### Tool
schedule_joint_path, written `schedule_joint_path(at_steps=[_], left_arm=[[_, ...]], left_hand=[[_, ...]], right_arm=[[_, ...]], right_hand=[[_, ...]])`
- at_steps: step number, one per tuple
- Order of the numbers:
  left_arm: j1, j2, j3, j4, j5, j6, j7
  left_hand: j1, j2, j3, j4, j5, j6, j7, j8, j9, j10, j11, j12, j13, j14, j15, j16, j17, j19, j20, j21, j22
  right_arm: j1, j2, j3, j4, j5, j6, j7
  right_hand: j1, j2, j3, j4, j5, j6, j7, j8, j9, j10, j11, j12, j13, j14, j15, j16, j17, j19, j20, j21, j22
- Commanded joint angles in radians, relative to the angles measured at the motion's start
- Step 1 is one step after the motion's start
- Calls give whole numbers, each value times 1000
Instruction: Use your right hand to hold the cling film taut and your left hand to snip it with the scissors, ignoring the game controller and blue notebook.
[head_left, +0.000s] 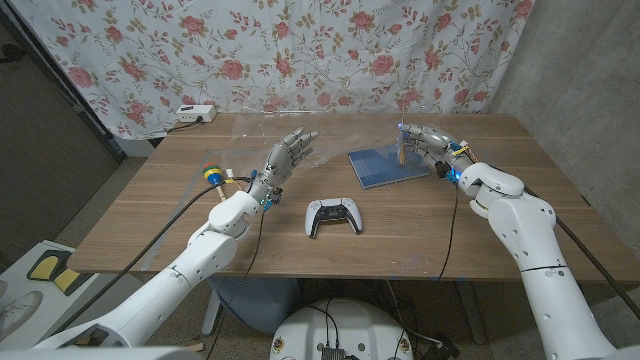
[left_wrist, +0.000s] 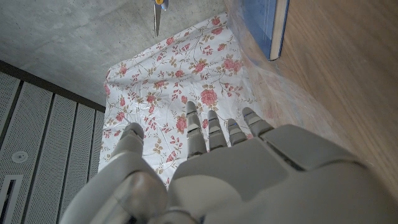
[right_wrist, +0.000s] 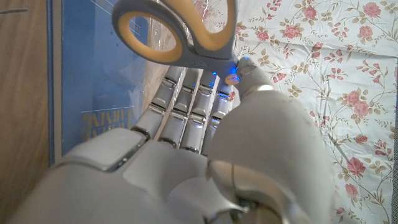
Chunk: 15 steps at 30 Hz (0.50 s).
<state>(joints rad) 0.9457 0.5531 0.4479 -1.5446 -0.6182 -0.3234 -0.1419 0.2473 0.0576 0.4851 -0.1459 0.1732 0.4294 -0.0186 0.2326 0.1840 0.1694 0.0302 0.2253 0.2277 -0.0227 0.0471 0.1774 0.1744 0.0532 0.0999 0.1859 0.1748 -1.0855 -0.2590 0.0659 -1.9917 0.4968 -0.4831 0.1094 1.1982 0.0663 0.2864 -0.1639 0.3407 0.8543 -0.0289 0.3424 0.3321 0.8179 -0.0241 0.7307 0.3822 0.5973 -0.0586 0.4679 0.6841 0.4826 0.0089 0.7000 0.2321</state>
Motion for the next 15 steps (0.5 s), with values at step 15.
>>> schedule_joint_path(at_steps=[15], left_arm=[[-56, 0, 52, 19, -3, 25, -118]], left_hand=[[29, 4, 10, -14, 5, 109, -4, 8, 5, -37, -30, -6, 2, -43, -25, -1, 2, -33, 0, 1, 0]], right_arm=[[54, 69, -1, 42, 57, -37, 69]], right_hand=[[27, 12, -2, 0, 7, 42, -36, 8, 1, 131, -123, 1, 6, 15, -169, -6, 15, -7, 1, 17, 0]])
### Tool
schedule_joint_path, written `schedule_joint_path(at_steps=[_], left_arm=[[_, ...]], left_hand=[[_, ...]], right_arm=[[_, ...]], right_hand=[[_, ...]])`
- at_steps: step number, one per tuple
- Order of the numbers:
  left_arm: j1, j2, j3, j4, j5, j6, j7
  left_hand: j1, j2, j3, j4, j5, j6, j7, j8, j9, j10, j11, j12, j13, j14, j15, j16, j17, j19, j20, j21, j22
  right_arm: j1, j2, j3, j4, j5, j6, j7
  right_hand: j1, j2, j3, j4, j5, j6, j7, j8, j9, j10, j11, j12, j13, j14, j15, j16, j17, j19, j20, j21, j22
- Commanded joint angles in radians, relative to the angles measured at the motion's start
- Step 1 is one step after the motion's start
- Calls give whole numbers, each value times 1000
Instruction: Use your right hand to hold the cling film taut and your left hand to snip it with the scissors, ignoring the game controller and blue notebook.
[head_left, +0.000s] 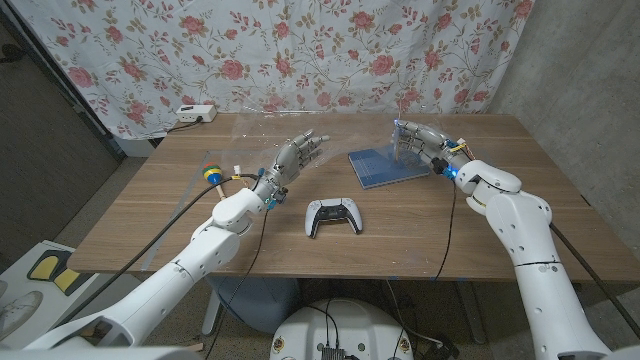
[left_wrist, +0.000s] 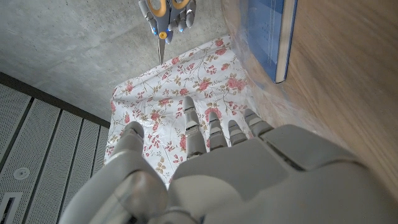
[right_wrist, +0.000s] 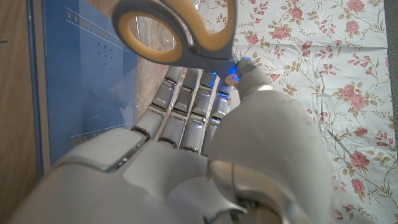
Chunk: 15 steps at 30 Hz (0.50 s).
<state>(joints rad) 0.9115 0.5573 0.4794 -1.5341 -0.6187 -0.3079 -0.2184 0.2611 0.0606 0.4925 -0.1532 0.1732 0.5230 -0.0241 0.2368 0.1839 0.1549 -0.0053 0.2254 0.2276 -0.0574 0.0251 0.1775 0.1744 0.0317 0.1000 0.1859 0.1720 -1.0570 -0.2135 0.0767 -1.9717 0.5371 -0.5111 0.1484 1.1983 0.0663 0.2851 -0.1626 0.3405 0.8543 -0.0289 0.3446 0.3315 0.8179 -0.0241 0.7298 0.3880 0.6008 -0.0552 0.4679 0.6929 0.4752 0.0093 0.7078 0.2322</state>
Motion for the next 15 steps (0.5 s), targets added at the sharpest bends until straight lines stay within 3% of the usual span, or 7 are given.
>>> schedule_joint_path(at_steps=[1, 7, 15], left_arm=[[-23, -4, 21, 7, 0, 11, -41], [-29, -8, 26, 8, 2, 18, -44], [-44, -7, 40, 7, 25, 28, -45]], left_hand=[[16, 1, 3, -7, 5, 17, 6, 2, 5, -32, 8, -9, 1, -11, -2, -1, 2, -12, -1, 1, 3], [17, -3, 1, -8, 4, 21, 21, -1, 5, -38, 11, -10, 1, -16, 1, -1, 2, -17, -4, 0, 3], [23, -9, 1, -10, 5, 10, 5, -11, 5, -42, 8, -9, 0, -17, 3, 1, 2, -17, -3, 2, 3]], right_arm=[[26, 24, -14, 22, 15, -8, 30], [27, 29, -15, 24, 13, -8, 27], [28, 37, -18, 27, 21, -10, 36]], right_hand=[[27, 12, -1, -2, 7, 41, -36, 5, 2, 131, -123, 2, 0, 12, -173, -6, 7, -1, 1, 9, 0], [27, 12, -1, 0, 8, 41, -36, 5, 2, 131, -122, 2, 0, 12, -171, -10, 8, -2, 0, 14, -1], [26, 12, -2, 0, 9, 42, -36, 5, 2, 130, -123, 1, 0, 14, -172, -12, 11, -5, 0, 18, -2]])
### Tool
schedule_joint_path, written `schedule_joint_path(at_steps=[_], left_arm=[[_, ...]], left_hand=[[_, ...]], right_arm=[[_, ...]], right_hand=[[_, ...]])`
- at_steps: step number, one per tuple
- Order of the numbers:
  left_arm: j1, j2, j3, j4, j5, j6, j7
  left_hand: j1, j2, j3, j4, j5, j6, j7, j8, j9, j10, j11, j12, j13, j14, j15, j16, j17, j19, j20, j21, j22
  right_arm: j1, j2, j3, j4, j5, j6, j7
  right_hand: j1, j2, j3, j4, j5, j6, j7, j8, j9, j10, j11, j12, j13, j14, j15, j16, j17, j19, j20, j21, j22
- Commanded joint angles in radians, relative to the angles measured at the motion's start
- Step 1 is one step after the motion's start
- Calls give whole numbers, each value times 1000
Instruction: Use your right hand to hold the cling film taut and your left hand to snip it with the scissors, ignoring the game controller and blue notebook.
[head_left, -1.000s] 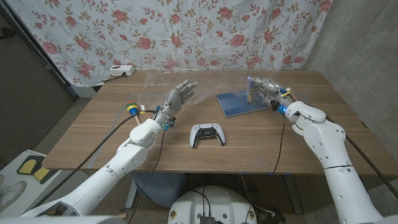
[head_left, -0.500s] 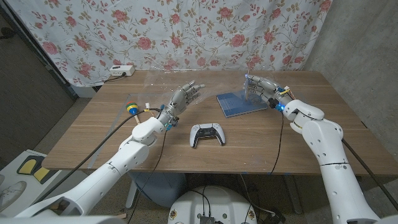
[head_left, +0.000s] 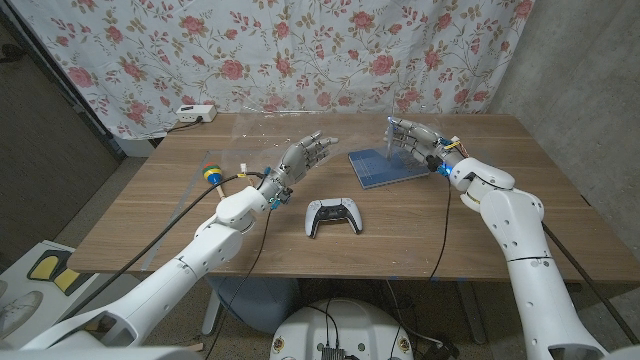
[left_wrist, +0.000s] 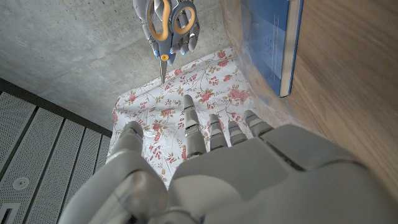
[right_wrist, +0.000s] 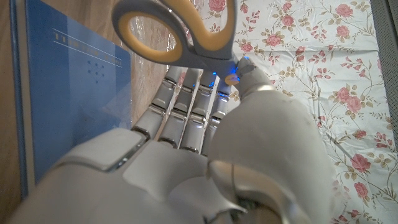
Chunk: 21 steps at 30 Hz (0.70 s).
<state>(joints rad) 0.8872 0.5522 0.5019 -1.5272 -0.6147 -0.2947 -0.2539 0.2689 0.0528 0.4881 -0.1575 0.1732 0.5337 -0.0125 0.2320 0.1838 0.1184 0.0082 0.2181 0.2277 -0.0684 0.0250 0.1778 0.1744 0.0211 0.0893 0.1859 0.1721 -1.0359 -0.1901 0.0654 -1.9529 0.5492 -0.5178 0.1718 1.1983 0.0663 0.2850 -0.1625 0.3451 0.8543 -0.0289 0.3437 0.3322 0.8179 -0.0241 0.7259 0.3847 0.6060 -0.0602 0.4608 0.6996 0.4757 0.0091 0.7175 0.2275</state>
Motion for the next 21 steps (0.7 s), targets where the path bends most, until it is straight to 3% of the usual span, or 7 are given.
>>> schedule_joint_path(at_steps=[1, 9, 11, 15, 21], left_arm=[[-21, -2, 18, 0, 23, 15, -11], [-35, -1, 27, 4, 25, 25, -30], [-38, -2, 29, 8, 26, 21, -39], [-40, -4, 31, 9, 26, 23, -39], [-45, -6, 34, 11, 31, 22, -43]], left_hand=[[16, -2, 5, -7, 5, -1, -6, -6, 5, -6, -5, -1, 0, -7, 5, 0, 2, -7, 8, 2, 2], [24, -31, -3, -13, 1, 6, 16, -9, 6, -22, 1, -4, -2, -29, 16, -3, 3, -19, 15, 0, 2], [26, -41, -6, -14, 0, 15, 27, -7, 7, -23, -10, -2, -2, -31, 16, -1, 3, -21, 16, 0, 2], [30, -50, -9, -13, -1, 19, 30, -9, 7, -15, -29, 3, -3, -34, 9, 1, 3, -24, 11, 0, 2], [33, -53, -10, -12, 0, 12, 32, -15, 7, -17, -21, 3, -4, -35, 8, 2, 3, -25, 11, 1, 2]], right_arm=[[8, 14, -8, 8, 11, -5, 15], [13, 14, -11, 8, 17, -15, 25], [12, 15, -11, 8, 18, -15, 27], [13, 14, -13, 8, 19, -16, 32], [18, 10, -18, 11, 17, -19, 40]], right_hand=[[26, 12, -3, 1, 5, 41, -36, 6, 1, 131, -122, 4, 2, 10, -166, -4, 6, -7, 3, 9, 3], [27, 12, -2, 0, 6, 43, -38, 6, 1, 132, -122, 4, 1, 8, -167, -9, 9, -12, 3, 13, 1], [27, 11, -3, 1, 7, 42, -39, 5, 1, 131, -123, 4, 3, 9, -167, -10, 10, -14, 3, 15, 0], [27, 12, -3, 1, 7, 42, -39, 5, 1, 130, -125, 4, 4, 8, -167, -11, 12, -16, 4, 16, 0], [26, 11, -4, 1, 8, 41, -41, 5, 1, 130, -126, 3, 4, 8, -167, -14, 14, -20, 3, 19, -2]])
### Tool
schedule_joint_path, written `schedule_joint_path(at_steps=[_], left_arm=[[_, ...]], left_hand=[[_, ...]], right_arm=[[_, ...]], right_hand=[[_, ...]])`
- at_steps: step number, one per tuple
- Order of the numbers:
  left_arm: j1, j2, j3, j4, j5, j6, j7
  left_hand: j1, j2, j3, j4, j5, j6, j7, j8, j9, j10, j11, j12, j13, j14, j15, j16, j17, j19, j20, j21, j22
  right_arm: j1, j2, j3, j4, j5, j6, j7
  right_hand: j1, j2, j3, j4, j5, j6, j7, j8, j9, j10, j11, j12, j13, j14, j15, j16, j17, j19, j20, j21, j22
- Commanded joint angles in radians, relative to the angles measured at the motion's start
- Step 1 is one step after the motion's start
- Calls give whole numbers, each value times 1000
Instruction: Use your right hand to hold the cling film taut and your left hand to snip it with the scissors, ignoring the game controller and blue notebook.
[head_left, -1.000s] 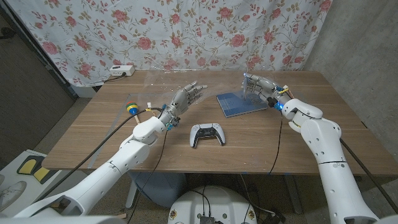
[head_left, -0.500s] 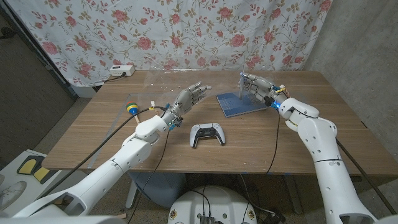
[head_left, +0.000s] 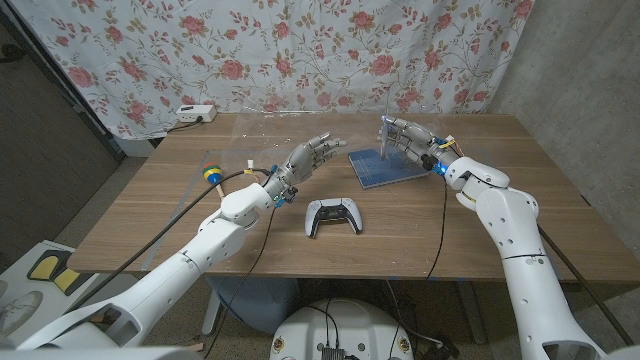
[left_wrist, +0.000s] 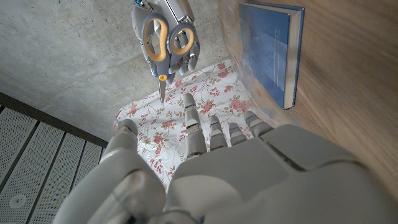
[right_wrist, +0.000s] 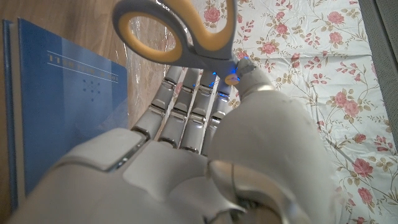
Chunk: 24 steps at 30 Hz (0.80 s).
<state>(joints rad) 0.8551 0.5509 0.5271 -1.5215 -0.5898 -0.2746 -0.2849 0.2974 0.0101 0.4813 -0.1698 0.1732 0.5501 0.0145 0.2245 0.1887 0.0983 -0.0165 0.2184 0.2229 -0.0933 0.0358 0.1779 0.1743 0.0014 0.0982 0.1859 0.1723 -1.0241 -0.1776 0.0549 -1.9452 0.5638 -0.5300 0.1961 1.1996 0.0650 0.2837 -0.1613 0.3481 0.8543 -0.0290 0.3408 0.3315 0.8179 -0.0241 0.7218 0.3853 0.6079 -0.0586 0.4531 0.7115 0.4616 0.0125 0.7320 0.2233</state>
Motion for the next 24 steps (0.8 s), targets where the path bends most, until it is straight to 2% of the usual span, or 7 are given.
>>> schedule_joint_path(at_steps=[1, 6, 9, 10, 24], left_arm=[[-13, -4, 9, 4, 7, 2, -12], [-16, -14, 11, 16, 3, -13, -24], [-17, -15, 14, 16, 10, -19, -25], [-17, -15, 15, 15, 12, -19, -26], [-17, -5, 28, -10, 37, -5, -21]], left_hand=[[6, -12, -3, 1, 0, -7, 5, -9, 2, 4, -4, 3, 1, -10, -4, 2, 3, -5, 2, 1, 2], [12, -11, -1, 0, 1, -13, 3, -12, 2, 2, 2, 4, 0, -11, -3, 2, 3, -6, 4, 1, 2], [34, 3, 11, -3, 6, -16, -2, -14, 2, 1, 4, 4, 0, -12, -1, 3, 3, -7, 7, 2, 2], [43, 7, 14, -4, 8, -14, -2, -13, 3, 0, -3, 4, -1, -12, -1, 3, 3, -9, 7, 2, 2], [115, 18, 40, -15, 13, -36, -14, -19, 4, -22, 5, 0, -2, -23, 11, 3, 3, -16, 18, 1, 1]], right_arm=[[8, -4, -8, 4, 4, -7, 18], [9, 0, -12, 4, 3, -6, 18], [12, 0, -16, 6, 2, -3, 22], [14, 1, -17, 7, 3, -5, 20], [16, -2, -36, -8, -5, -17, 16]], right_hand=[[25, 12, -3, 0, 5, 41, -41, 7, 2, 131, -125, 8, 4, 6, -168, -6, 3, -6, 0, 5, 3], [23, 13, -4, 1, 5, 39, -40, 6, 2, 130, -127, 7, 5, 5, -168, -9, 4, -8, -1, 7, 2], [23, 14, -3, 2, 6, 39, -40, 6, 2, 129, -126, 7, 5, 4, -168, -11, 5, -10, -1, 9, 1], [23, 14, -3, 2, 6, 39, -41, 6, 2, 129, -127, 7, 5, 4, -168, -12, 5, -11, -1, 9, 1], [22, 13, -4, 2, 7, 44, -41, 8, 2, 132, -127, 6, 4, 8, -168, -17, 10, -14, -1, 18, -1]])
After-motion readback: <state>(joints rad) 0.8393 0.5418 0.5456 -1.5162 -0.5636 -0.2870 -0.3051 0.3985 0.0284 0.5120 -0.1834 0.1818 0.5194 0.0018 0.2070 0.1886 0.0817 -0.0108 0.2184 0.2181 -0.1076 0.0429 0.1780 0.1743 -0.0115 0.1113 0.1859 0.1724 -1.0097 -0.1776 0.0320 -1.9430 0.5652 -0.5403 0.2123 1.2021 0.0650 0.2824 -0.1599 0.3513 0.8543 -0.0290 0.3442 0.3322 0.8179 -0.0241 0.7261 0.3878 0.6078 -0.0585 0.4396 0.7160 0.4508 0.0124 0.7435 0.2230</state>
